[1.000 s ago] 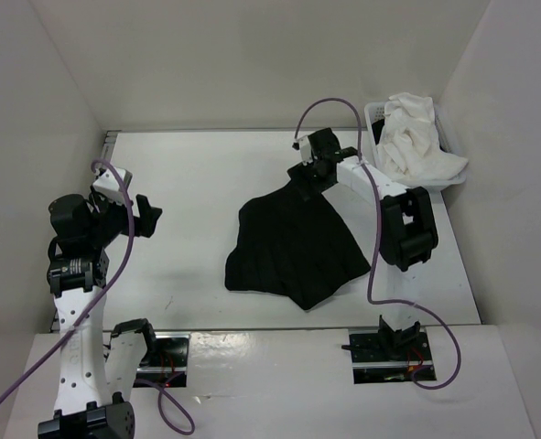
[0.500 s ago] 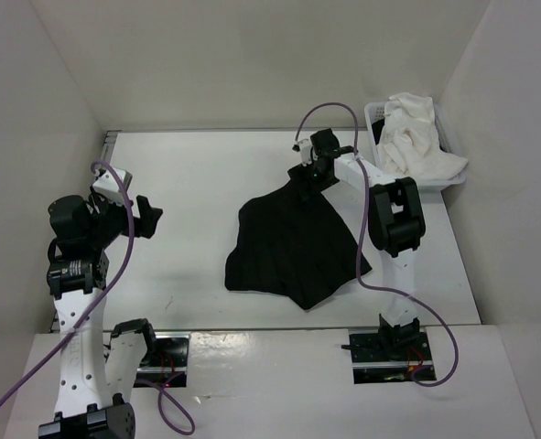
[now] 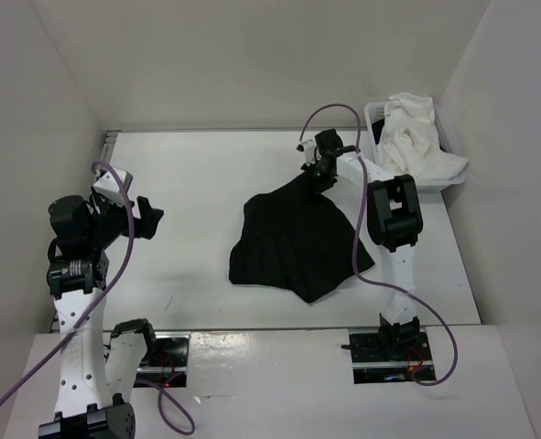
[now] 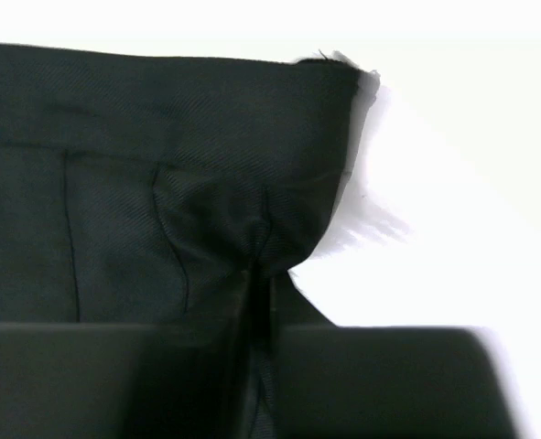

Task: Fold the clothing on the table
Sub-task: Flatten the skirt out

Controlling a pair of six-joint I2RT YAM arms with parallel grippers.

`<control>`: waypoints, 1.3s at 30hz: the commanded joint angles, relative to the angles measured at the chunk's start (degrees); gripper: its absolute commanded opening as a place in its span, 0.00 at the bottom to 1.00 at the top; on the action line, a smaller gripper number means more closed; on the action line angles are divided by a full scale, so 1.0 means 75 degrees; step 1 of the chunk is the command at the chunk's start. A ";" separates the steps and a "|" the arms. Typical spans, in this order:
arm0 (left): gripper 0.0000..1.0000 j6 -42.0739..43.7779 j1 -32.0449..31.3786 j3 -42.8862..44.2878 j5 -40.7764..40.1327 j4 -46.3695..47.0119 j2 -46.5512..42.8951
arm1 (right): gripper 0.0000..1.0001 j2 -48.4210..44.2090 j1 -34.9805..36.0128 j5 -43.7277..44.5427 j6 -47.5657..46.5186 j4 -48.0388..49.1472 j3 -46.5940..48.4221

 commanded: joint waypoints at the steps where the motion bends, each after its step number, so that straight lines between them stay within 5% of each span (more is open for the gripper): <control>1: 0.84 0.0046 0.0053 -0.0047 0.0245 0.0085 -0.0095 | 0.00 0.0332 -0.0067 0.0152 0.0049 -0.0127 0.0253; 7: 0.84 0.0046 0.0053 -0.0047 0.0245 0.0085 -0.0095 | 0.00 -0.1563 -0.0067 -0.0726 0.0341 -0.0666 0.0791; 14: 0.84 0.0046 0.0053 -0.0047 0.0175 0.0085 -0.0095 | 0.00 -0.3675 -0.0067 -0.0363 0.0178 -0.1226 0.2020; 18: 0.84 0.0046 0.0053 -0.0047 0.0175 0.0085 -0.0095 | 0.00 -0.4390 -0.0067 -0.1998 0.0107 -0.1661 0.2256; 22: 0.84 0.0046 0.0053 -0.0047 0.0175 0.0085 -0.0095 | 0.00 -0.5115 0.1102 -0.2157 -0.0452 -0.2095 0.1977; 25: 0.84 0.0046 0.0053 -0.0047 0.0082 0.0156 -0.0095 | 0.00 -0.5538 0.2205 -0.0176 -0.0654 -0.1781 0.1520; 30: 0.84 0.0046 0.0053 -0.0118 0.0081 0.0156 -0.0166 | 0.00 -0.5247 0.1822 0.3605 -0.0561 -0.0843 0.1354; 36: 0.84 0.0046 0.0053 -0.0118 0.0081 0.0156 -0.0166 | 0.00 -0.4977 0.0907 0.4100 -0.0397 -0.0539 0.1577; 39: 0.84 0.0046 0.0053 -0.0118 0.0081 0.0156 -0.0166 | 0.00 -0.4883 0.0813 0.5656 -0.0397 0.0035 0.1436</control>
